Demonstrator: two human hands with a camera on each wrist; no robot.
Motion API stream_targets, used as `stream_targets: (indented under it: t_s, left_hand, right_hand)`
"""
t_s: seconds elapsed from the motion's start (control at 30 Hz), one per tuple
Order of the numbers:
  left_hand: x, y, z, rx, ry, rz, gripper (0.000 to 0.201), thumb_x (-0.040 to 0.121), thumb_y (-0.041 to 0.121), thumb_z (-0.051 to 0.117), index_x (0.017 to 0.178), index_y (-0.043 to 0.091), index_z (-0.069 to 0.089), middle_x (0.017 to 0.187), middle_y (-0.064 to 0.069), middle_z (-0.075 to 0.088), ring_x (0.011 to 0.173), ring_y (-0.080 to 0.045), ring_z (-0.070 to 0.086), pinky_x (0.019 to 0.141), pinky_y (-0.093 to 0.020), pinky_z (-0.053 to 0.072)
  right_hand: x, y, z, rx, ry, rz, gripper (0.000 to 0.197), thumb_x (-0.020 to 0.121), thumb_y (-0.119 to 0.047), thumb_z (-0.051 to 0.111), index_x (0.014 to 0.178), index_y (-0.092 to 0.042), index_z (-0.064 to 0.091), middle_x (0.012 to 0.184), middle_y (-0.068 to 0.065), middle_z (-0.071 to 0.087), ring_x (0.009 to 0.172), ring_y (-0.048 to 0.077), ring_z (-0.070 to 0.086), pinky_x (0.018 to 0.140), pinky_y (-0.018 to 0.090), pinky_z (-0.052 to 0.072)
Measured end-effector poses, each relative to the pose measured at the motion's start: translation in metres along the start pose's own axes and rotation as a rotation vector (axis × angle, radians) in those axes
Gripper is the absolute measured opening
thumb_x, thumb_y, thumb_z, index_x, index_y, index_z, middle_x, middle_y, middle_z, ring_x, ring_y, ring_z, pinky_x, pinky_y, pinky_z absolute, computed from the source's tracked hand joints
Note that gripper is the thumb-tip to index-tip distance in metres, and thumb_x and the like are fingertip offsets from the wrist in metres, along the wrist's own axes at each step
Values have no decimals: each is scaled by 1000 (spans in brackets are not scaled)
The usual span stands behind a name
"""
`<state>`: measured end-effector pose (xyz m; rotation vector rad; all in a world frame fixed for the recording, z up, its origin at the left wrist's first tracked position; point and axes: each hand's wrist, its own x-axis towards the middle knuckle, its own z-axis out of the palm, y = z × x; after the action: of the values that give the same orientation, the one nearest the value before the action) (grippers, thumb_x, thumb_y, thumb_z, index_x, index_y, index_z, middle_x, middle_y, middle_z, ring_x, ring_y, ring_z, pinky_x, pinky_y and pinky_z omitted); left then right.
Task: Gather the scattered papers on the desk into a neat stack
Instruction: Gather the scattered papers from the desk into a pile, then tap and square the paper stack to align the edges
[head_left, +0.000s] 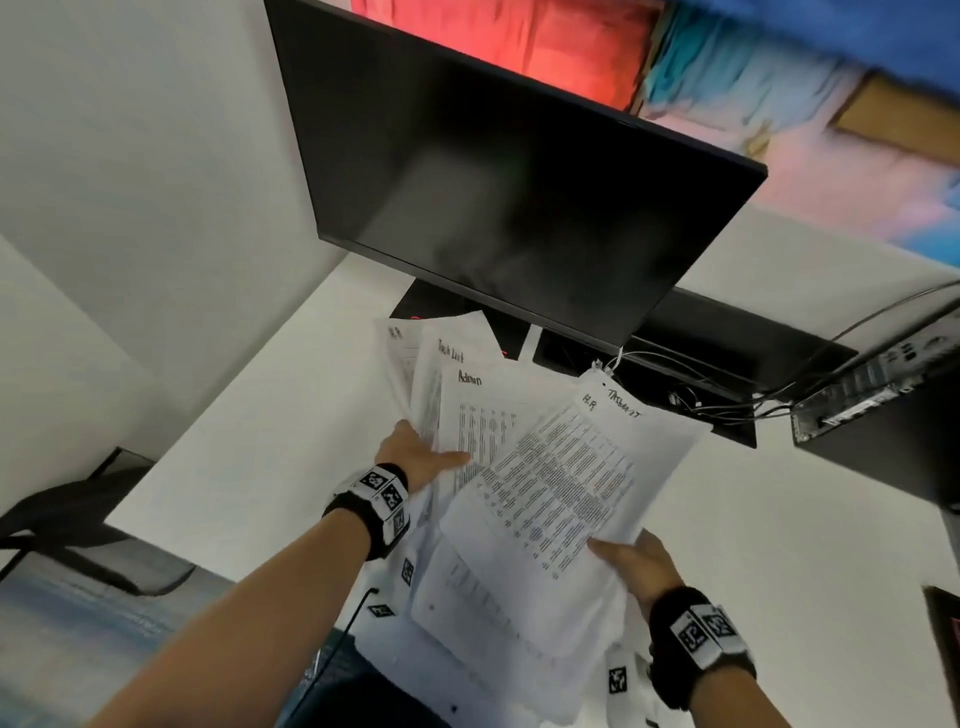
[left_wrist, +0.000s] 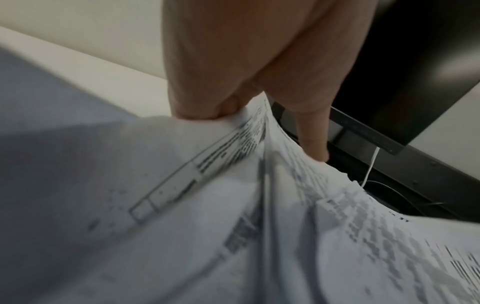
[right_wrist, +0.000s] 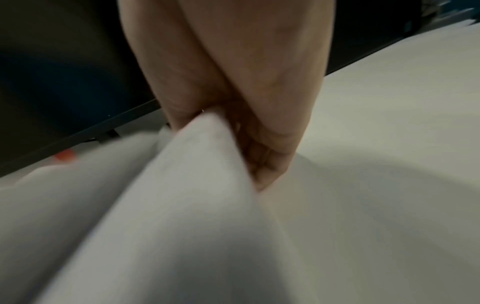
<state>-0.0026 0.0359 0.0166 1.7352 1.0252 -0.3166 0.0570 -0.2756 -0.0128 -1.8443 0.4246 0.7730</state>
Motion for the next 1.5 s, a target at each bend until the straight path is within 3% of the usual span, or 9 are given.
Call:
stream_targets:
  t_s: [0.13,0.3,0.5,0.67,0.8,0.97,1.2,1.3,1.5]
  left_hand:
    - [-8,-1,-2,3,-123,87,71,61,32,93,125,17,66,125,-5,72,116,-26,66,102,-40,51]
    - [-30,0,-18,-215,-245,180,57,76,1,84,127,13,59,117,3,68,116,-19,62,110,-40,43]
    - [-56,9,-41,-232,-510,398,55,76,1,83,125,19,66,117,5,76,109,-7,71,94,-23,55]
    - [-57,14,-43,-312,-343,397,61,81,26,82,137,22,59,127,7,70,110,-1,66,107,-34,47]
    - [-62,16,-39,-262,-368,442,58,84,13,79,138,18,56,116,15,69,99,10,66,112,-37,43]
    - [-86,43,-65,-454,-411,647,55,80,6,74,133,15,61,128,0,71,120,-15,66,100,-29,53]
    - [-100,124,-59,-387,-268,860,24,91,25,72,114,29,71,116,7,76,112,-9,69,96,-32,54]
    - [-107,136,-66,-483,-219,944,47,75,61,66,110,30,69,103,19,78,103,-1,72,86,-20,56]
    - [-77,95,-52,-581,-230,921,110,50,52,89,137,1,46,117,5,73,112,-2,67,80,-17,56]
  right_hand:
    - [-8,-6,3,-55,-177,22,91,42,-26,96,126,-3,68,111,13,78,103,35,74,100,54,52]
    - [-4,1,-9,60,-115,62,110,51,-22,100,143,-3,44,138,11,62,125,31,60,111,54,41]
    - [-28,-11,-8,422,-299,38,40,64,-1,81,100,14,75,108,33,73,89,39,76,77,44,62]
    - [-35,-21,0,433,-334,25,52,74,-9,77,122,10,68,121,29,70,108,41,71,86,43,60]
    - [-45,-38,-7,370,-330,-98,62,63,-6,86,121,6,69,119,27,72,103,38,74,88,46,59]
    - [-79,-70,-46,538,-323,-295,41,74,3,62,113,4,71,112,25,75,94,35,76,77,45,62]
    - [-90,-164,-36,350,-198,-654,58,55,-23,88,109,-6,78,115,14,77,99,20,77,80,30,60]
    - [-87,-180,-34,372,-36,-861,69,66,-32,86,130,-17,66,129,1,72,119,20,68,101,37,50]
    - [-70,-149,-28,335,-28,-756,65,71,-17,82,133,-12,63,119,0,77,113,20,71,97,40,55]
